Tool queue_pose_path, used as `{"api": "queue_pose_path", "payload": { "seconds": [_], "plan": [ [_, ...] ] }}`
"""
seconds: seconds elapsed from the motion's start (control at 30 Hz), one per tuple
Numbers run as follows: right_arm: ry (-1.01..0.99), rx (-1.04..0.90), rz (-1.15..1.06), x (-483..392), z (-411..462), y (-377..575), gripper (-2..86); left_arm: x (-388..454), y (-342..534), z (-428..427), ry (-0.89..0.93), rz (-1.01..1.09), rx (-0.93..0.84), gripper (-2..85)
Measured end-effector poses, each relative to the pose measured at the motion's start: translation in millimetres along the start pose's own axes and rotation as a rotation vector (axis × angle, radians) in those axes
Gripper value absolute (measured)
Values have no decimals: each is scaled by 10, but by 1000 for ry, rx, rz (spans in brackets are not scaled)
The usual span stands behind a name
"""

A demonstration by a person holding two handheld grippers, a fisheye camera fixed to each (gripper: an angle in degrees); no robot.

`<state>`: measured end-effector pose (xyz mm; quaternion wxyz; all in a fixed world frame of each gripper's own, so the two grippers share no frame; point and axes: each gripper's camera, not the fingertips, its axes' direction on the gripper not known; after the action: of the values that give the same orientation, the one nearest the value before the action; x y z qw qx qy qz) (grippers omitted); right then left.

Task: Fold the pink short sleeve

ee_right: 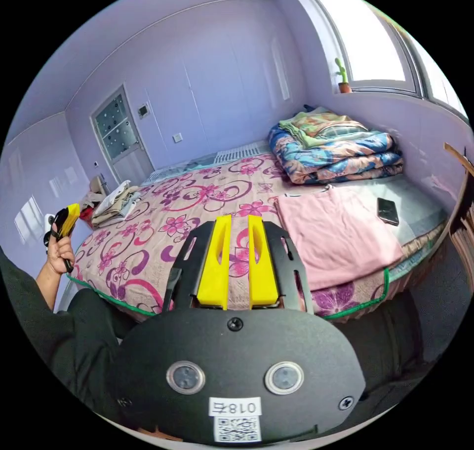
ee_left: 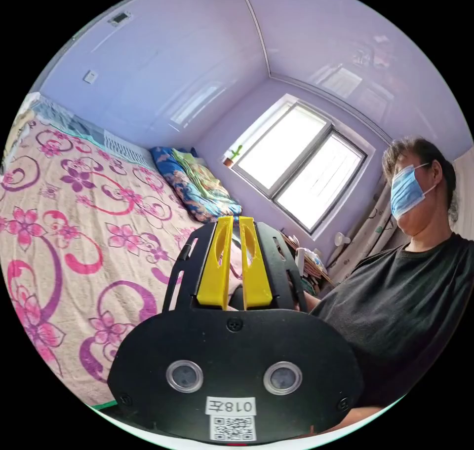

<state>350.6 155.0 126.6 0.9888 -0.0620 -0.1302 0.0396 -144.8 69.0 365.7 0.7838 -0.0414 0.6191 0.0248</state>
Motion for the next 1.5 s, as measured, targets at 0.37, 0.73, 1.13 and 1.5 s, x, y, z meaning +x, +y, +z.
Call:
{"api": "queue_pose_path", "payload": {
  "seconds": [0.37, 0.73, 1.13, 1.5],
  "plan": [
    [20, 33, 40, 742, -80, 76, 64, 691, -1874, 1690, 26, -102, -341, 63],
    [389, -259, -173, 1836, 1092, -1217, 91, 1547, -3488, 3567, -499, -44, -476, 78],
    [370, -488, -153, 3103, 2015, -1755, 130, 2588, -4647, 4937, -678, -19, -668, 119],
    [297, -587, -43, 3724, 2456, -1827, 132, 2966, -5116, 5386, -705, -81, -743, 134]
  ]
}}
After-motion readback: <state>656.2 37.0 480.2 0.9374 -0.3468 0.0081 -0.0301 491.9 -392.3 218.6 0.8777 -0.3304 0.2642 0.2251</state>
